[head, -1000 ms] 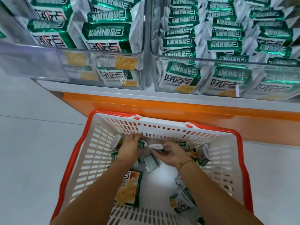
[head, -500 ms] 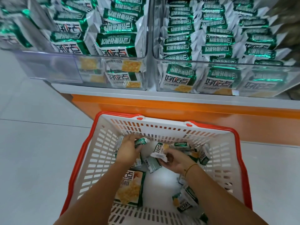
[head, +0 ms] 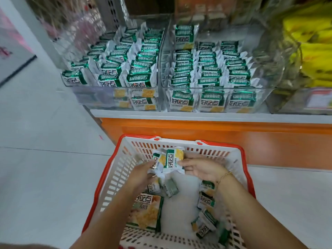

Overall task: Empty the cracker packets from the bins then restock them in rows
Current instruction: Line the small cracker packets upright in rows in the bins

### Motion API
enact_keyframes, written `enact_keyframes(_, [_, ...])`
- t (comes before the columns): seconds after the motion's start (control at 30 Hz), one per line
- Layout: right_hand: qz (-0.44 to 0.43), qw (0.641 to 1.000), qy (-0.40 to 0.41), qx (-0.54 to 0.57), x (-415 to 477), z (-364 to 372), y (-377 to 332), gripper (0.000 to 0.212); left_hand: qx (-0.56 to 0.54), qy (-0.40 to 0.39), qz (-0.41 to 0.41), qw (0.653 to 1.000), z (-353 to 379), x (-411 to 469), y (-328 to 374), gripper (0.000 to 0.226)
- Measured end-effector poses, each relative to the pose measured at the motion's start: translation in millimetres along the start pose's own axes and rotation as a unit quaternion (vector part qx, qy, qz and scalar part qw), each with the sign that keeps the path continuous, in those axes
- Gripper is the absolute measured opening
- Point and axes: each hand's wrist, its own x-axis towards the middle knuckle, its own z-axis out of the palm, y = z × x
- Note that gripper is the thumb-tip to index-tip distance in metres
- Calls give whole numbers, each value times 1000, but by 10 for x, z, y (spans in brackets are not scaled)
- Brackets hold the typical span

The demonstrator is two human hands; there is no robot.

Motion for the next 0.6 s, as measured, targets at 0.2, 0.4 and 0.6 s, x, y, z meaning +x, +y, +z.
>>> enact_keyframes(0.2, [-59,997,20,-50,-212,305,-234,36,-18,-50,81,995,156,-405,308,20])
enact_keyframes(0.4, [-138,971,30,-191,-553,575,-491,25,138,-98,197,966,136,-880,715,53])
enact_keyframes(0.6, [-246,888,115,-372,-903,815,-746,30,281,-118,288,908,199,-1269,1107,44])
